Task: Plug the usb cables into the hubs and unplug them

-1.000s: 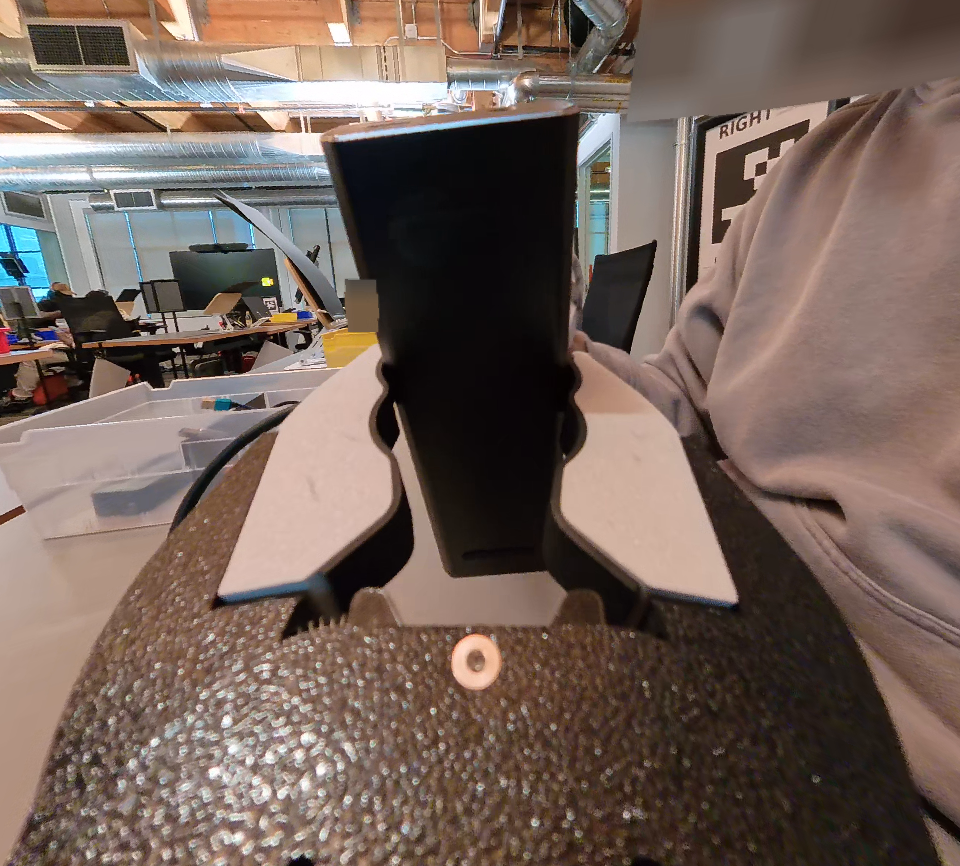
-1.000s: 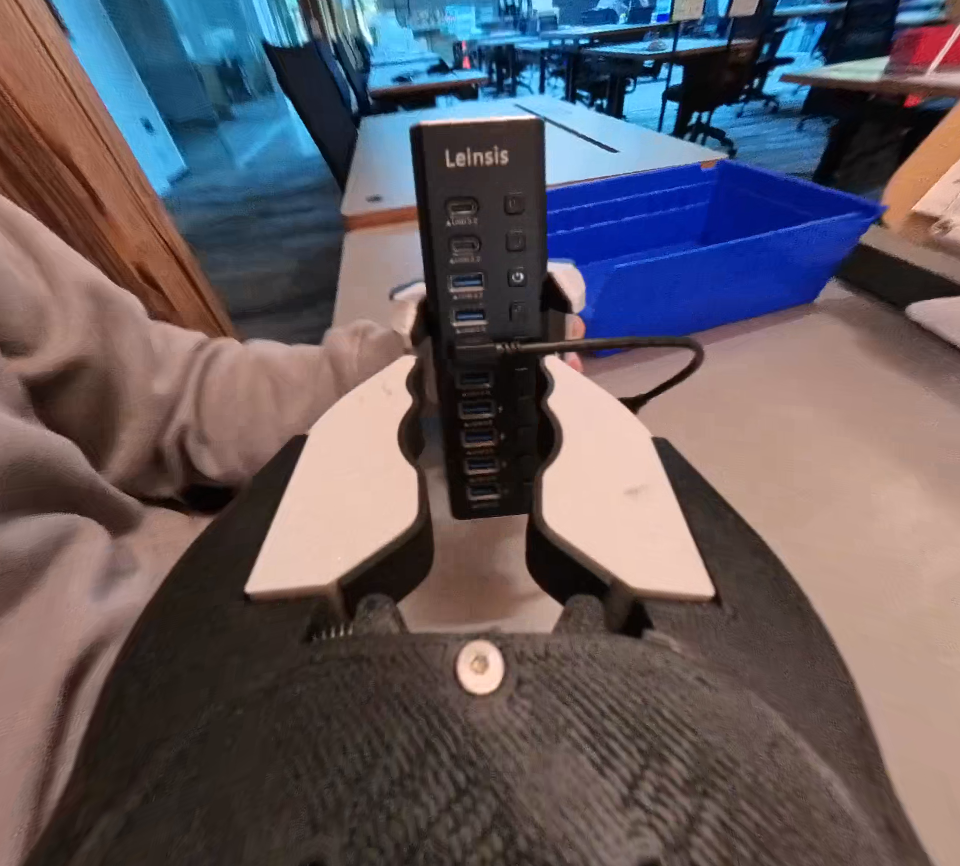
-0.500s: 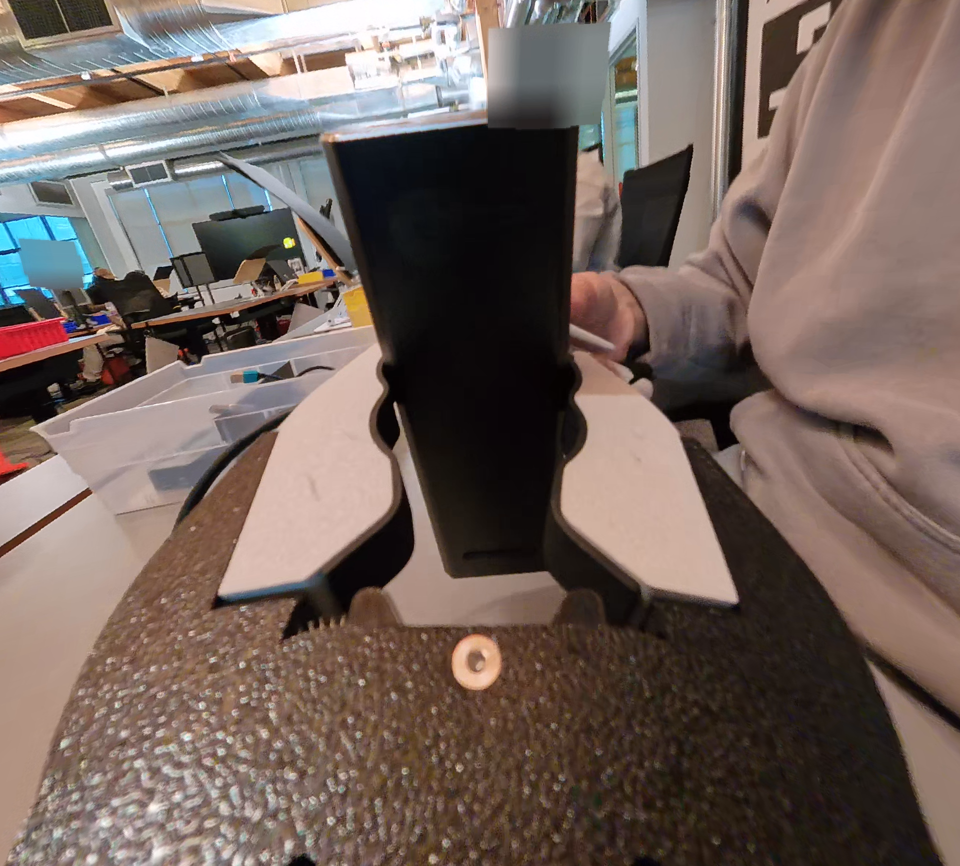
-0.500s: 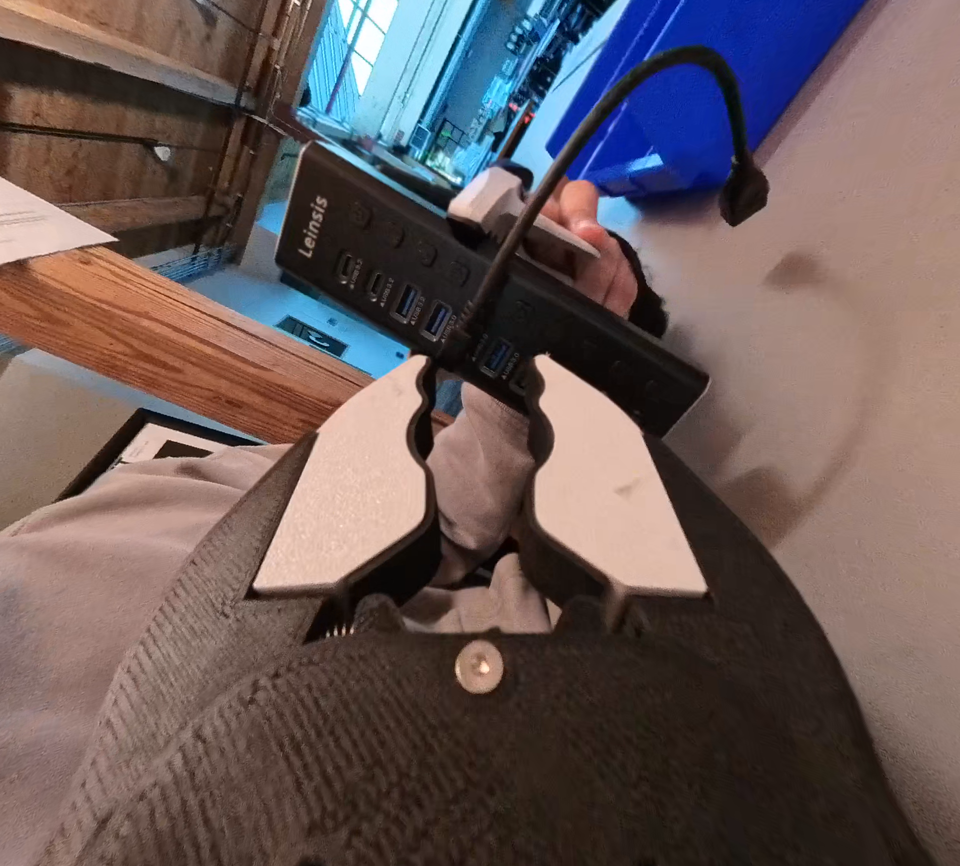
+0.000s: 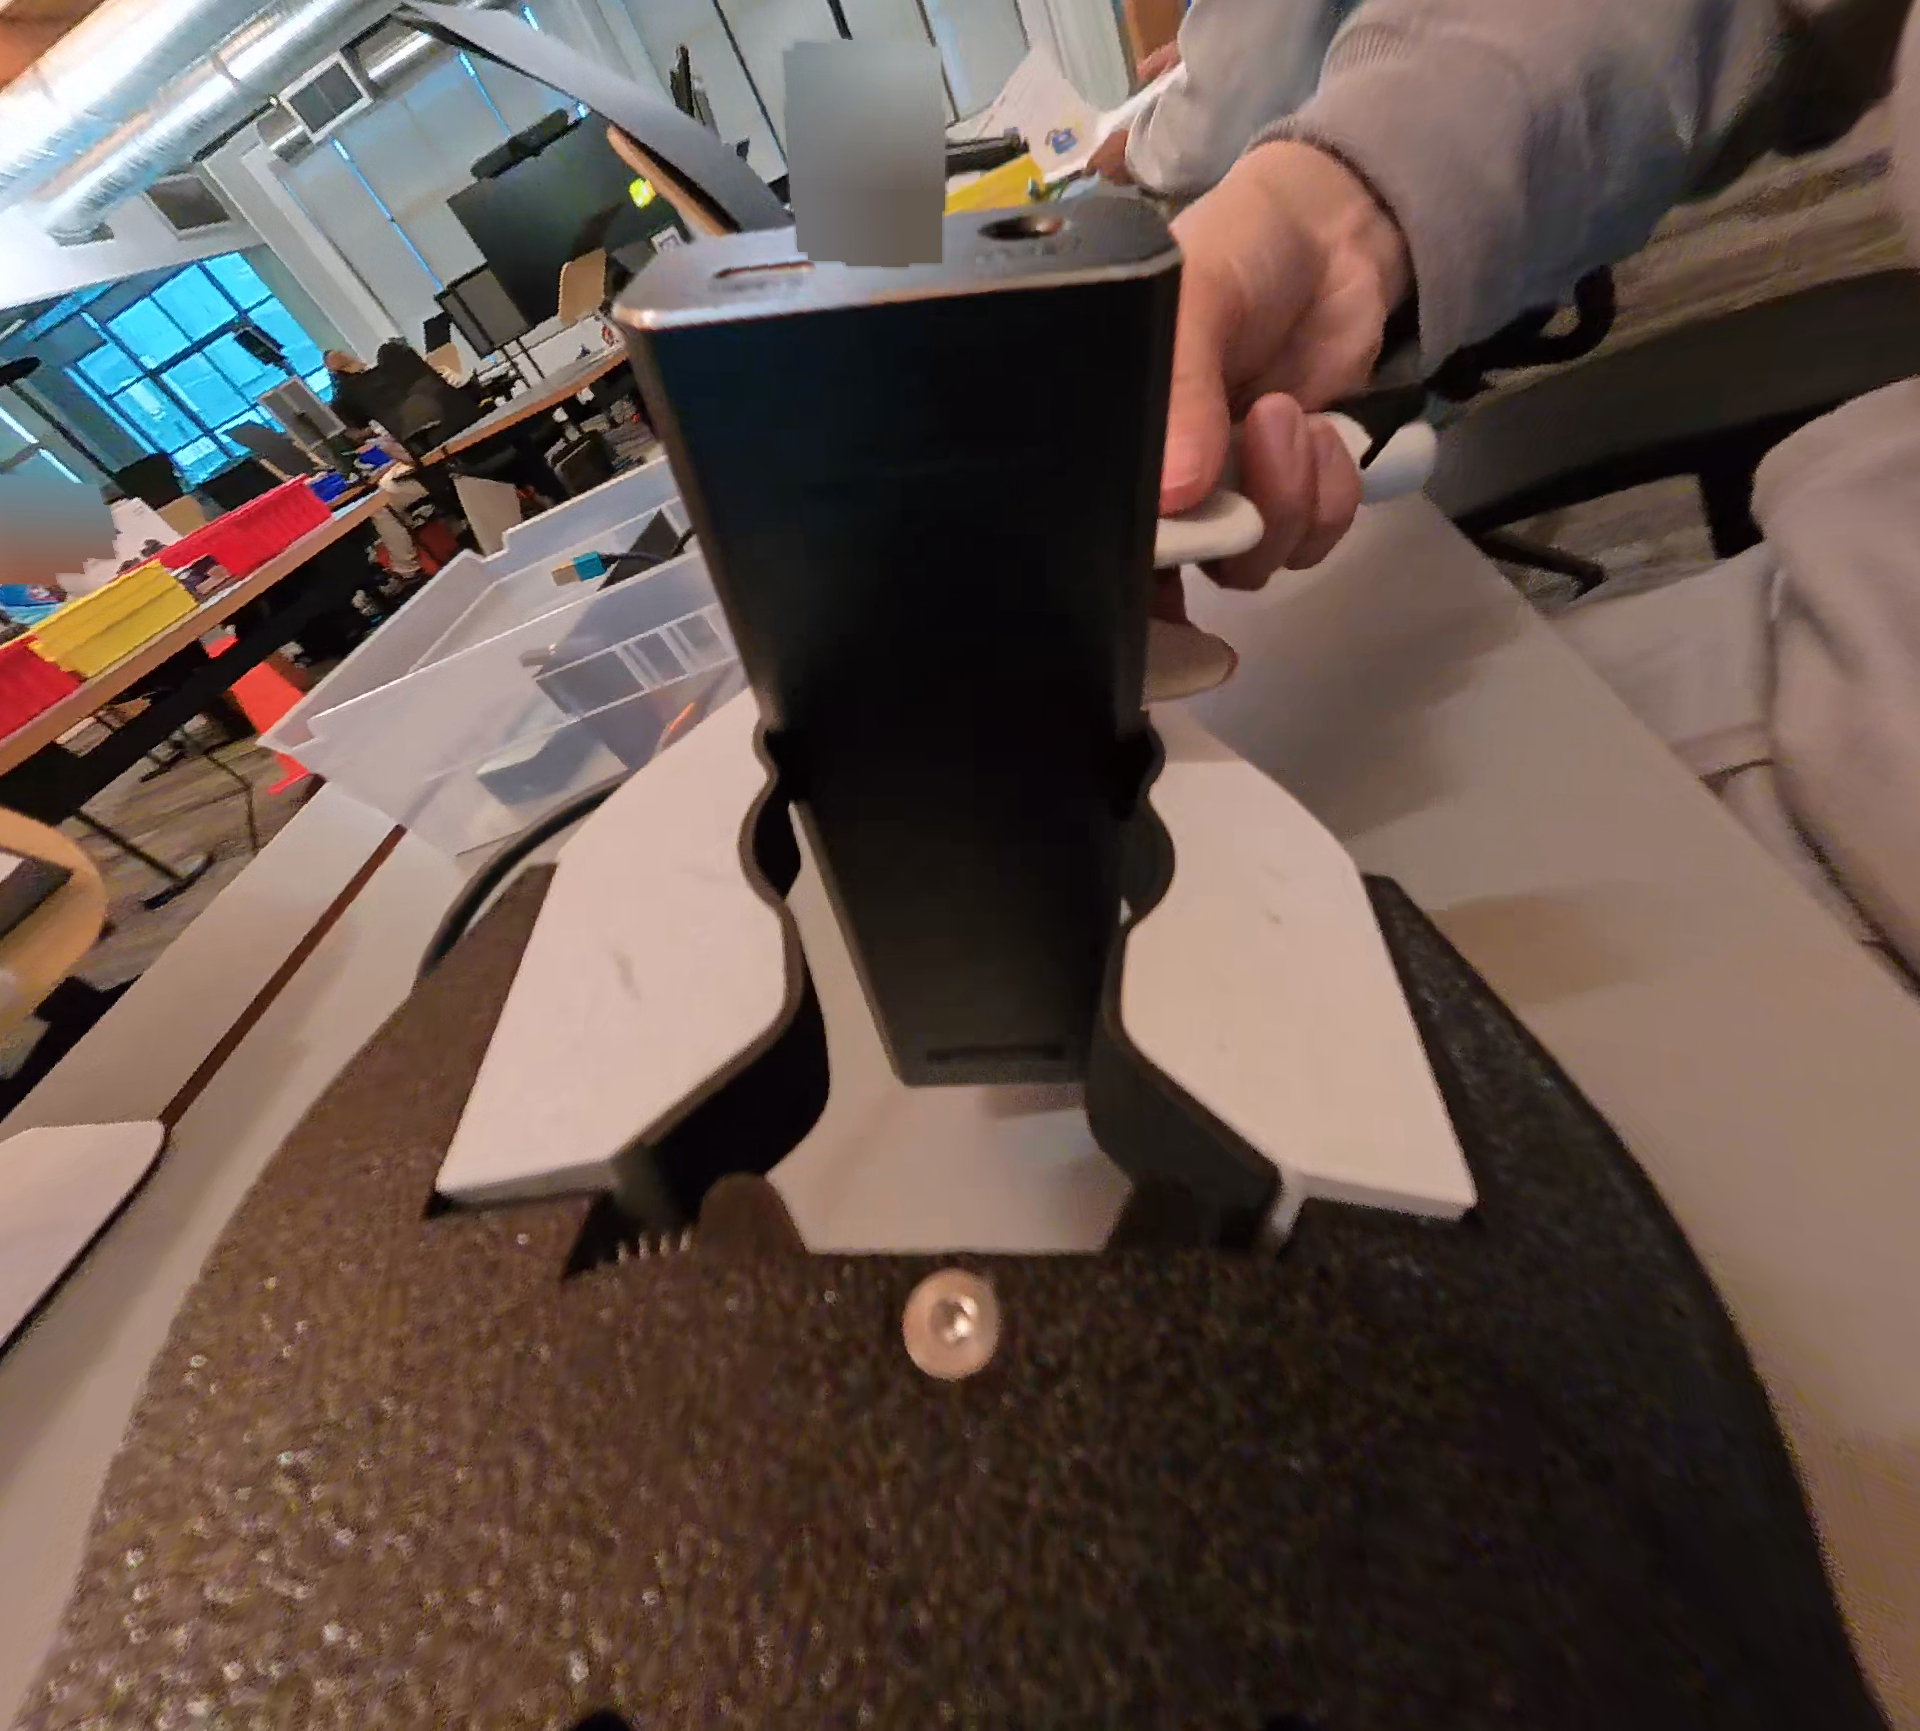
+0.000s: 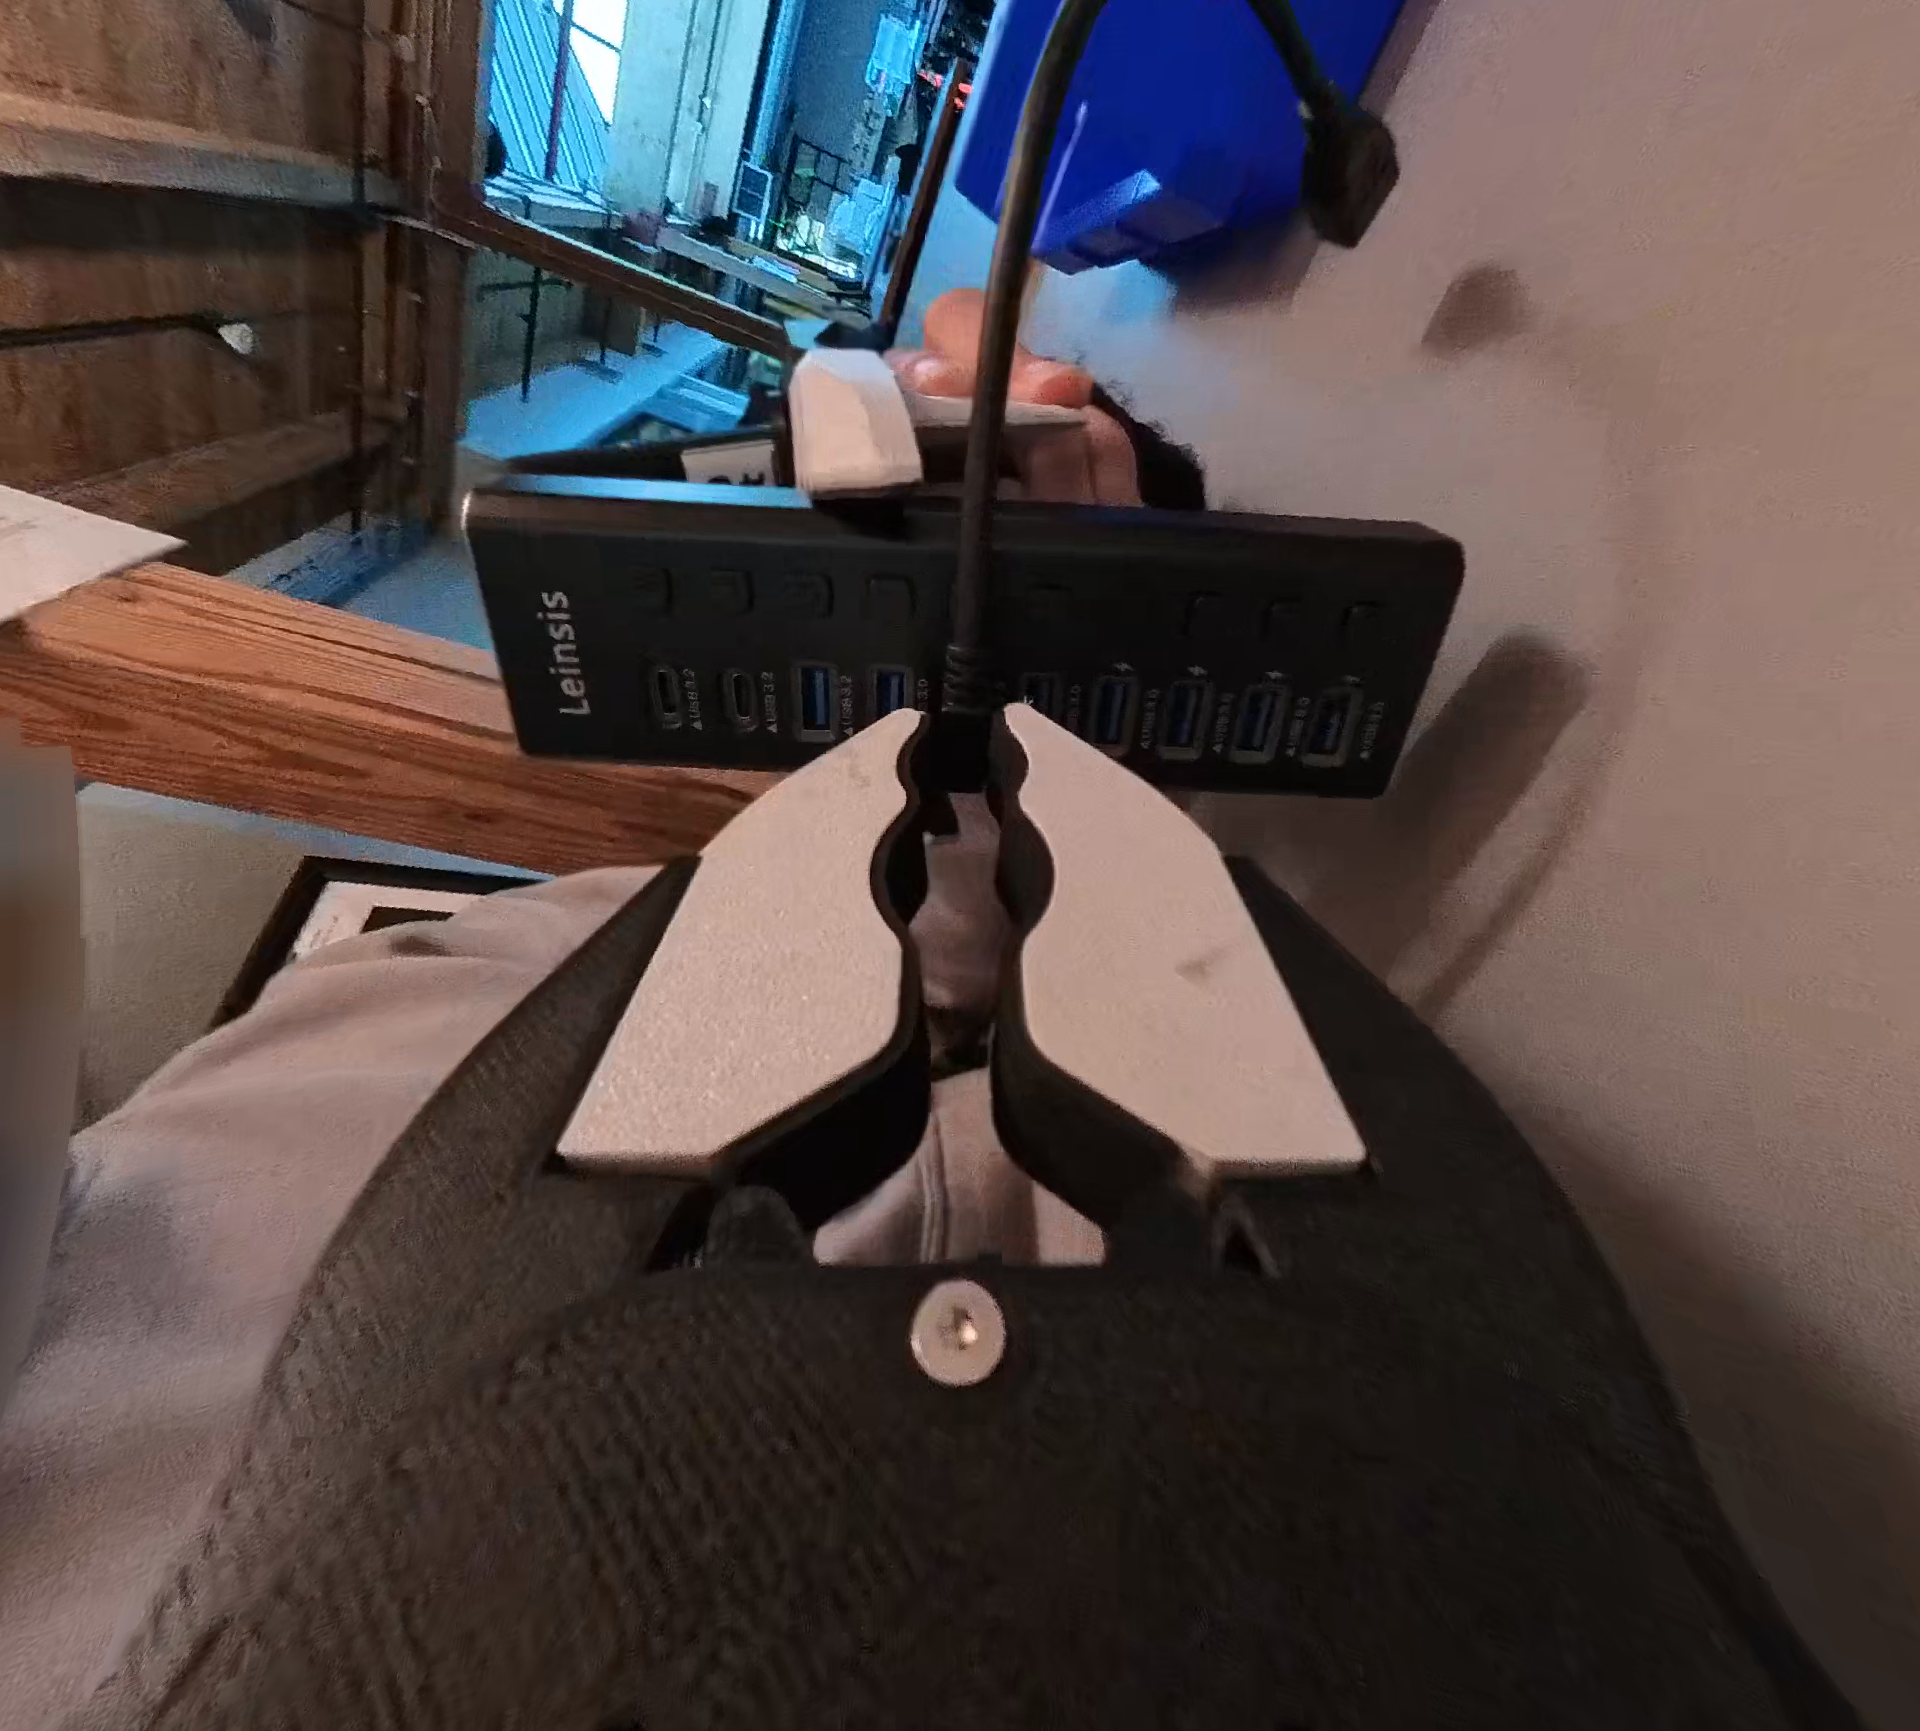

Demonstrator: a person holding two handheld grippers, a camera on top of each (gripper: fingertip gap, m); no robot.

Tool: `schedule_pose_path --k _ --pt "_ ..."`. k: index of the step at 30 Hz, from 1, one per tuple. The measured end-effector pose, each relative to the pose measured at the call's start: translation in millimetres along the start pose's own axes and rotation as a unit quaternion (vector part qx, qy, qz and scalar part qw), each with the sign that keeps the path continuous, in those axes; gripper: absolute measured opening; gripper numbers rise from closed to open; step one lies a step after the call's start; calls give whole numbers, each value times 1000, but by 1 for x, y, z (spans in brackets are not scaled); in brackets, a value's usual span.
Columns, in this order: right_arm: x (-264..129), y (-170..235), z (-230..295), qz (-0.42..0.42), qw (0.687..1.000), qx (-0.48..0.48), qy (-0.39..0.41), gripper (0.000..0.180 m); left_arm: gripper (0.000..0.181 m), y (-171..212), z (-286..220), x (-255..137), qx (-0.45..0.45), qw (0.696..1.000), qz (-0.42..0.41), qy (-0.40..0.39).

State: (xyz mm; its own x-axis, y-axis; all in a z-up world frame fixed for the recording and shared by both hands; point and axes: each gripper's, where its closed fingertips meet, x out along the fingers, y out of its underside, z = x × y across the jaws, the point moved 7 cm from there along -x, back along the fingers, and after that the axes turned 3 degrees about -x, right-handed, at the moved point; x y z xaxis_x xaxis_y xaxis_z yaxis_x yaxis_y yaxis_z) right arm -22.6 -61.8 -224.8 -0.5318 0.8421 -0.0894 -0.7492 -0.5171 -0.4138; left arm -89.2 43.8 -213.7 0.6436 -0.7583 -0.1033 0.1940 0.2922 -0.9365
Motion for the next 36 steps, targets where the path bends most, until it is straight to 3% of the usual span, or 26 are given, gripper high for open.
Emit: schedule_pose_path --k 9,18,31,36 --pt "-18 -7 -4 51 998 -32 16 10 61 2 -3 19 18 999 43 -24" --pt "-9 -7 1 -20 995 47 -85 9 62 -11 0 12 -29 998 -22 -42" --pt "-11 -17 8 -80 994 32 -66 9 61 -1 10 18 -104 991 34 -84" --pt "-10 -18 9 -69 997 2 -45 10 61 4 12 19 -132 988 19 -75"
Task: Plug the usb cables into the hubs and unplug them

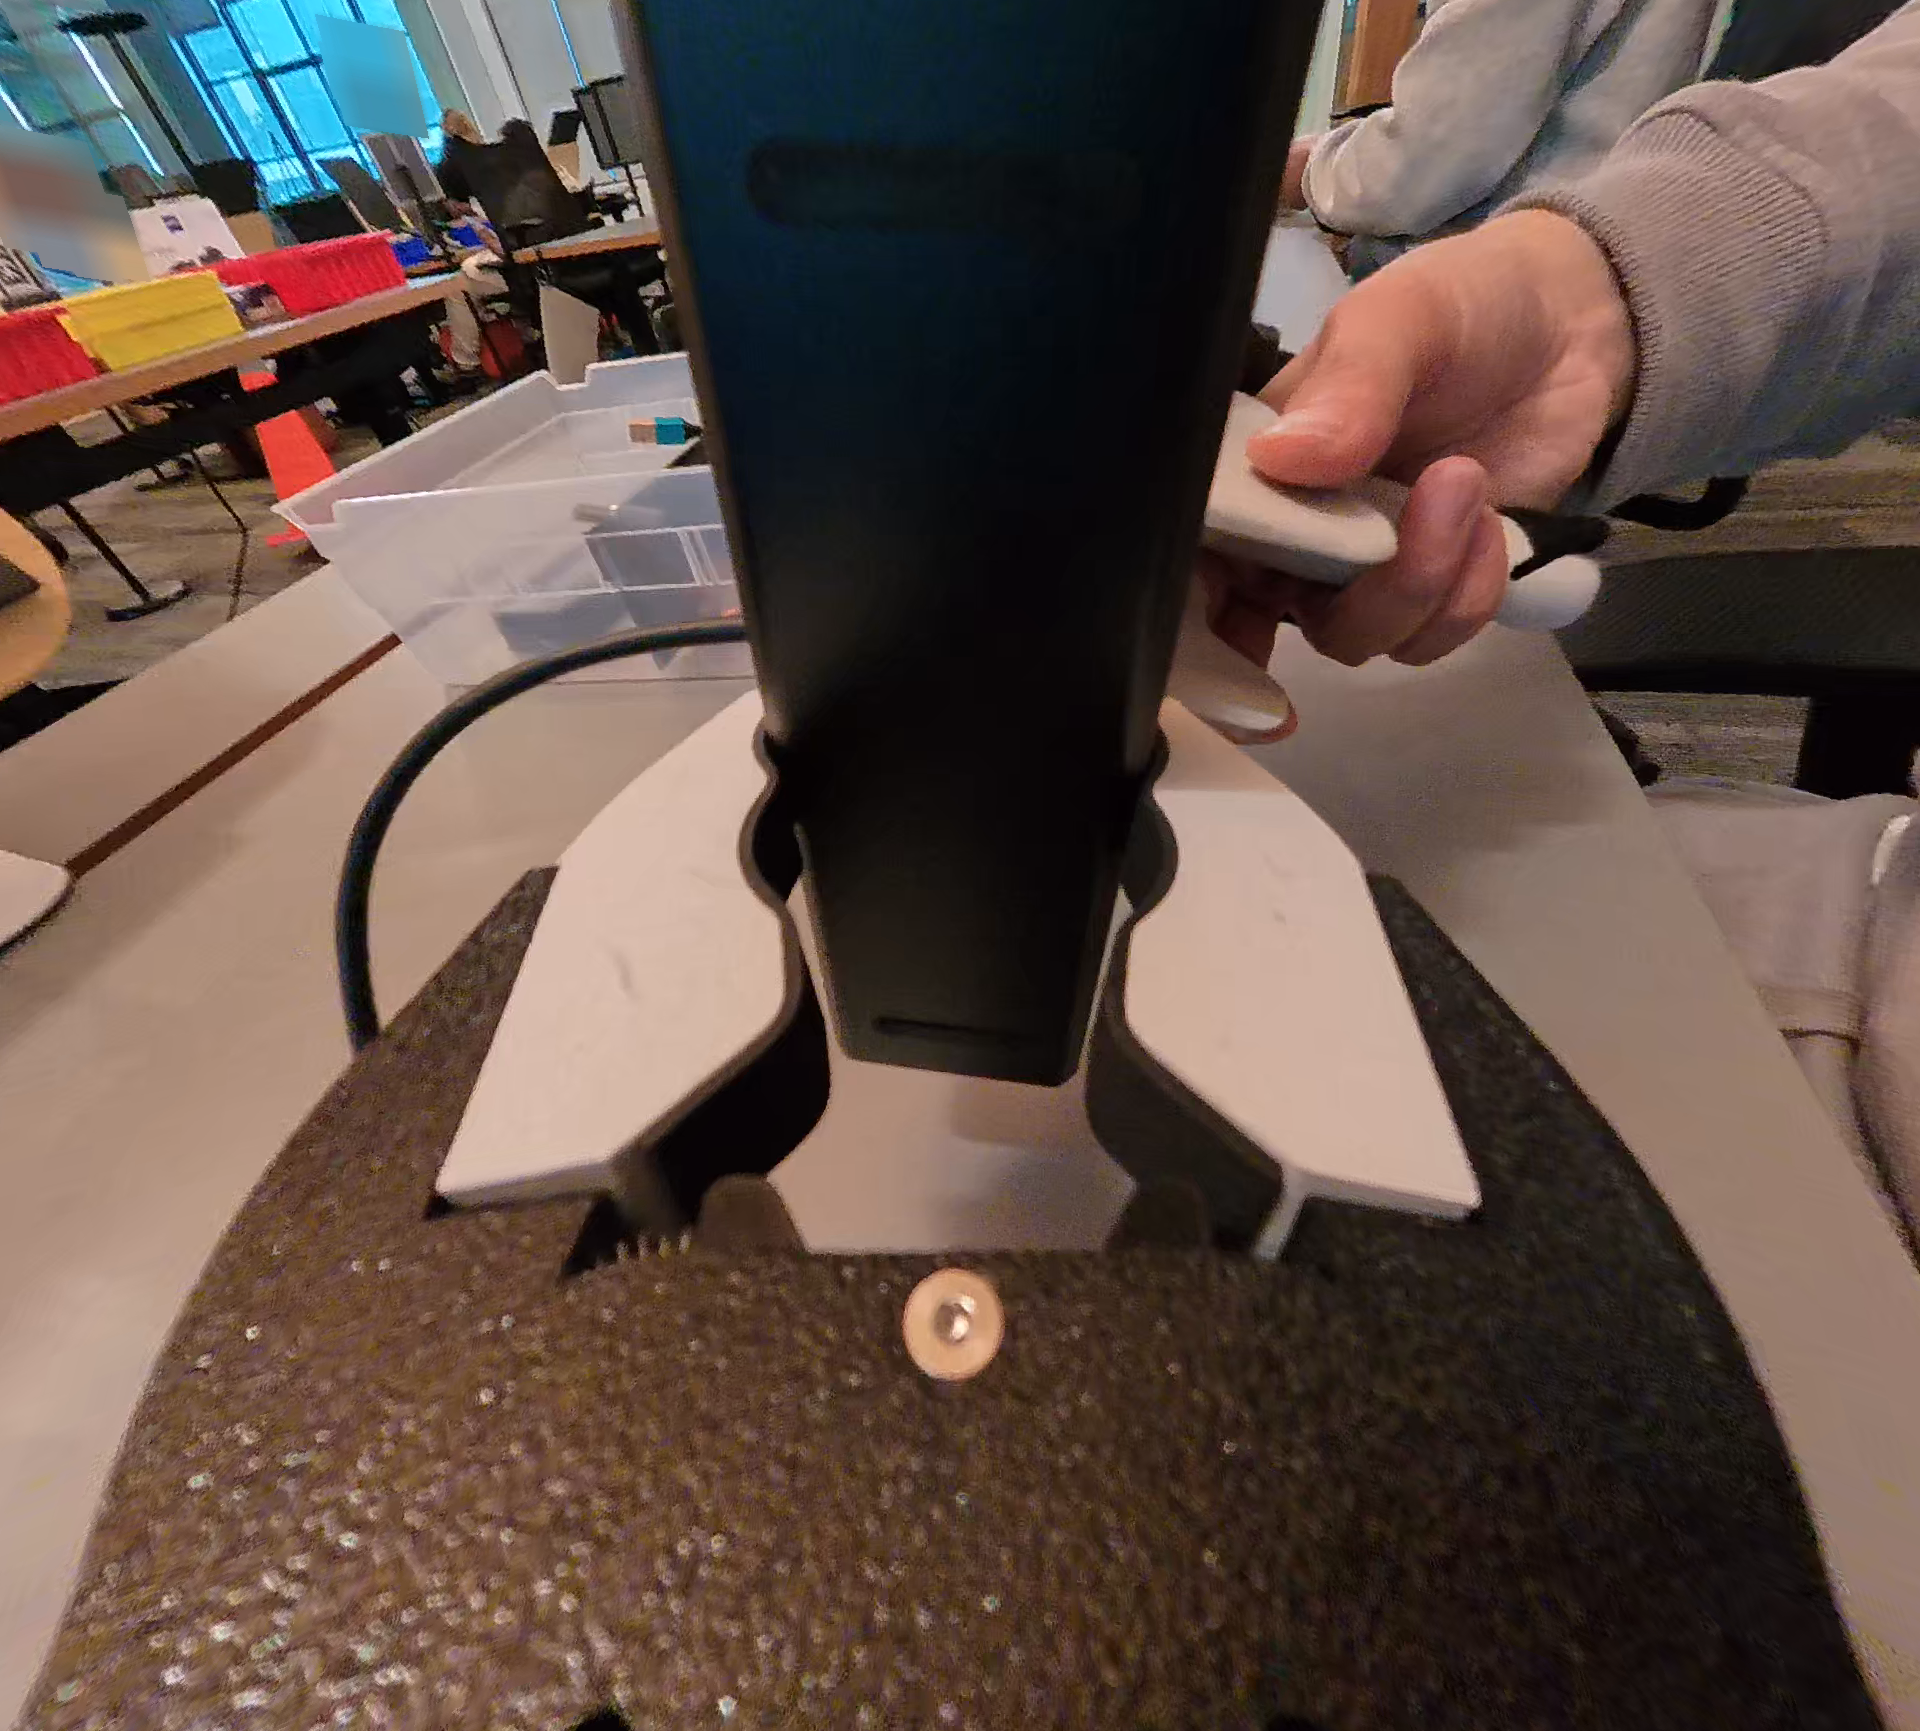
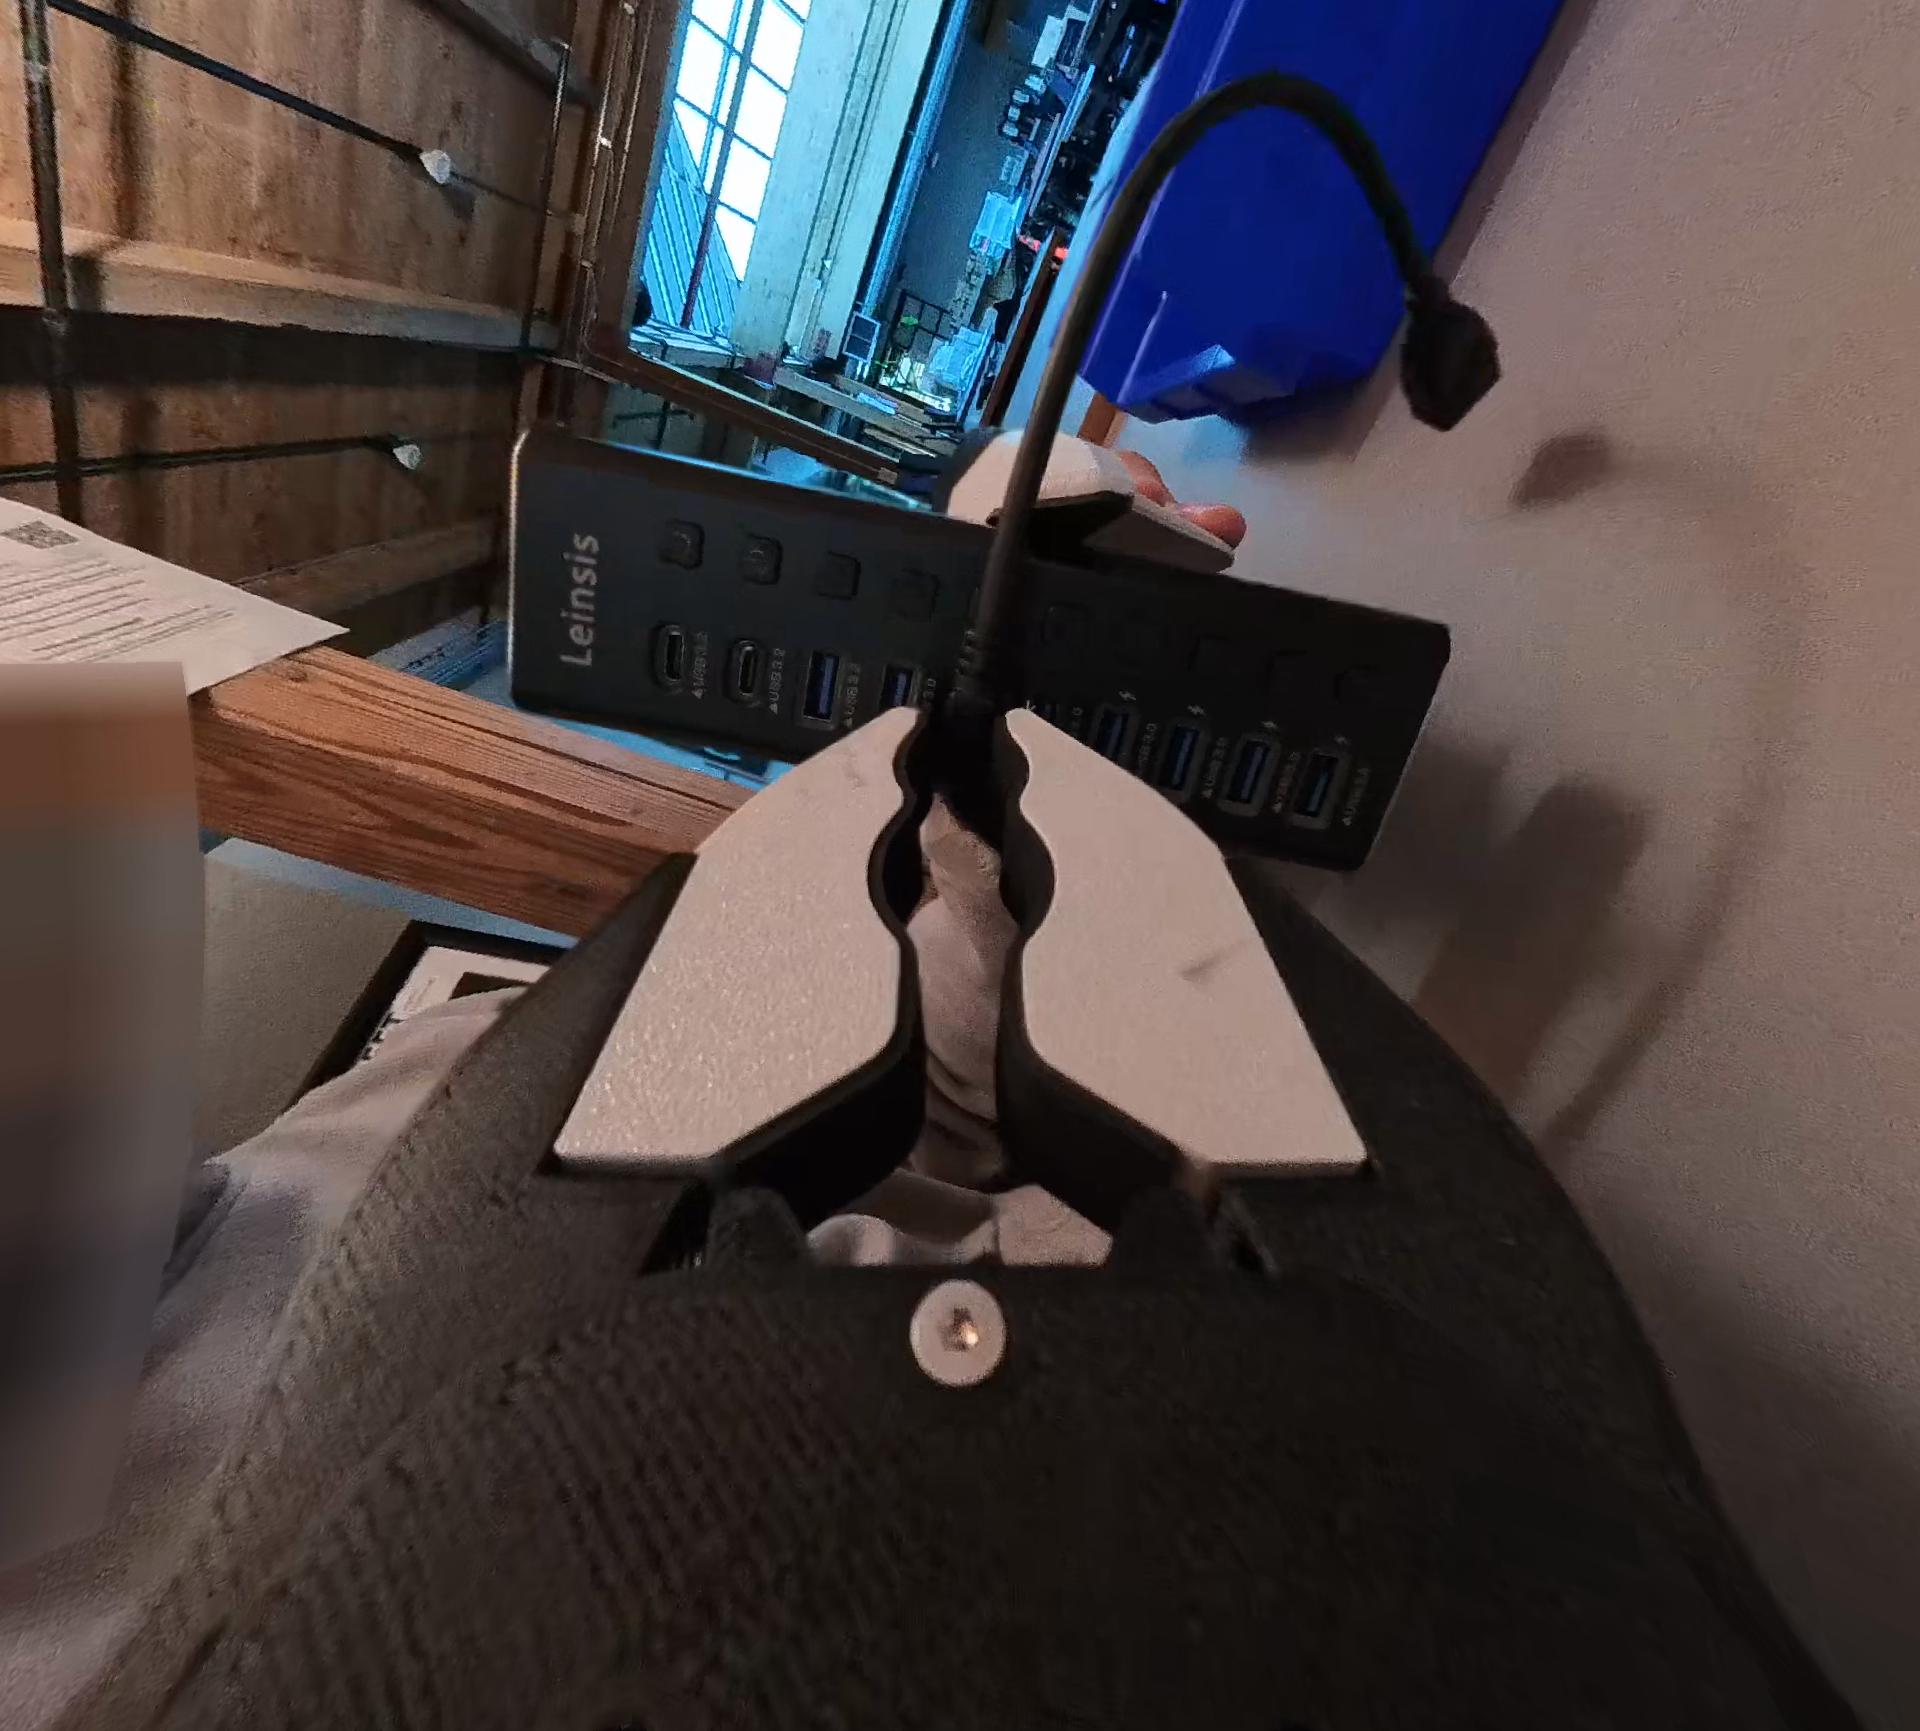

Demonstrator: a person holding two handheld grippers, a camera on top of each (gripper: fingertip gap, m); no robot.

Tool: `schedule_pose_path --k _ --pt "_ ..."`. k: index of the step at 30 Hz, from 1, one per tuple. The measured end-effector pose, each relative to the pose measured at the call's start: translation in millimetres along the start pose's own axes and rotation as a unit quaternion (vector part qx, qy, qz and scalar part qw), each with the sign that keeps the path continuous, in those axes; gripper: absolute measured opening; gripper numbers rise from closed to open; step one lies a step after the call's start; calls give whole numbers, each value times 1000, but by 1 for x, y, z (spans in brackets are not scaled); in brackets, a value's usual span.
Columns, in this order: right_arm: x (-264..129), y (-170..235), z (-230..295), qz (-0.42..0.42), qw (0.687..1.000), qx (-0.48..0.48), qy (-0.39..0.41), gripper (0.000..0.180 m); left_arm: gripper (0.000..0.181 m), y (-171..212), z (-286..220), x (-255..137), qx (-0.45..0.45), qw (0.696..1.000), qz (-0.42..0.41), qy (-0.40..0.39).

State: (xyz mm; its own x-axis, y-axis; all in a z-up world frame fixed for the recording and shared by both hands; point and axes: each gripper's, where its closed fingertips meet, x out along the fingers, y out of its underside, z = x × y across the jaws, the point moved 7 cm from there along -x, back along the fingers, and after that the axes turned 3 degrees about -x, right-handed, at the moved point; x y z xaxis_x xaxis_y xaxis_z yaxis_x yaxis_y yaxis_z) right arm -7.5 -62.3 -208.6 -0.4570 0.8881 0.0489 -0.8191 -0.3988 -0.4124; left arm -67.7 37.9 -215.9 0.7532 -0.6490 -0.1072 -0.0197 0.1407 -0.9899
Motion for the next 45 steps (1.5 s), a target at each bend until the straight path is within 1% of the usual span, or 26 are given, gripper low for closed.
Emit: schedule_pose_path --k 2,4,7,10,17,20,22,23,24,25,26,27,28,29,30,32,33,35,37,38,40,42,44,45 --pt "1 0 2 13 1000 -1 5 9 62 -1 -1 -2 21 1000 -5 -13" --pt "0 1 3 27 1000 -2 5 10 61 -3 -2 -3 33 999 -10 -10" --pt "-5 -2 5 78 997 -1 14 10 61 -3 -6 0 61 998 -1 -9" --pt "-7 -4 8 100 995 -20 24 10 62 -4 -7 2 61 998 -10 -2" --pt "-9 1 8 103 995 -14 -9 10 61 -6 -10 -1 60 998 -21 16" --pt "-9 1 10 113 993 -31 -6 10 62 -6 -11 0 57 998 -21 25" --pt "-10 1 10 153 984 -92 4 11 62 -5 -13 -1 66 997 -11 41" --pt "-13 0 12 164 977 -132 18 13 62 -4 -14 0 65 997 -3 44" --pt "-16 -3 17 164 970 -177 29 21 62 -3 -13 0 49 998 -7 48" --pt "-19 -6 24 168 956 -238 43 36 62 -4 -10 -1 35 998 -15 47" --pt "-21 -11 30 165 931 -316 73 52 61 -4 -7 -4 23 998 -17 49" --pt "-21 -16 40 145 899 -401 94 65 61 -4 -5 -6 13 998 -23 50" --pt "-19 -18 52 123 864 -478 98 71 61 -5 -4 -8 1 998 -32 55" --pt "-14 -18 62 110 832 -536 95 70 61 -5 -4 -8 -10 997 -37 67" --pt "-7 -16 70 111 811 -567 88 67 61 -4 -4 -7 -13 996 -36 75" --pt "9 -16 72 120 798 -582 101 63 61 -1 -6 -5 -9 996 -20 82" --pt "16 -14 70 134 795 -584 94 64 61 0 -8 -4 -5 996 -15 84" --pt "27 -12 69 145 796 -584 65 58 61 -1 -11 -3 -2 995 -11 95" --pt "34 -14 70 150 785 -597 68 58 61 -1 -10 -4 -13 995 -16 94" --pt "36 -16 72 143 790 -592 63 58 61 -1 -9 -6 -14 995 -23 92" --pt "38 -22 76 99 819 -564 39 58 61 -8 -7 -10 -35 994 -57 90" --pt "40 -27 76 73 836 -544 23 58 61 -13 -6 -12 -62 990 -85 92" --pt "44 -27 76 65 840 -538 19 58 62 -11 -7 -9 -65 992 -62 86" --pt "46 -26 76 65 840 -539 17 58 67 -8 -9 -6 -60 994 -40 84"
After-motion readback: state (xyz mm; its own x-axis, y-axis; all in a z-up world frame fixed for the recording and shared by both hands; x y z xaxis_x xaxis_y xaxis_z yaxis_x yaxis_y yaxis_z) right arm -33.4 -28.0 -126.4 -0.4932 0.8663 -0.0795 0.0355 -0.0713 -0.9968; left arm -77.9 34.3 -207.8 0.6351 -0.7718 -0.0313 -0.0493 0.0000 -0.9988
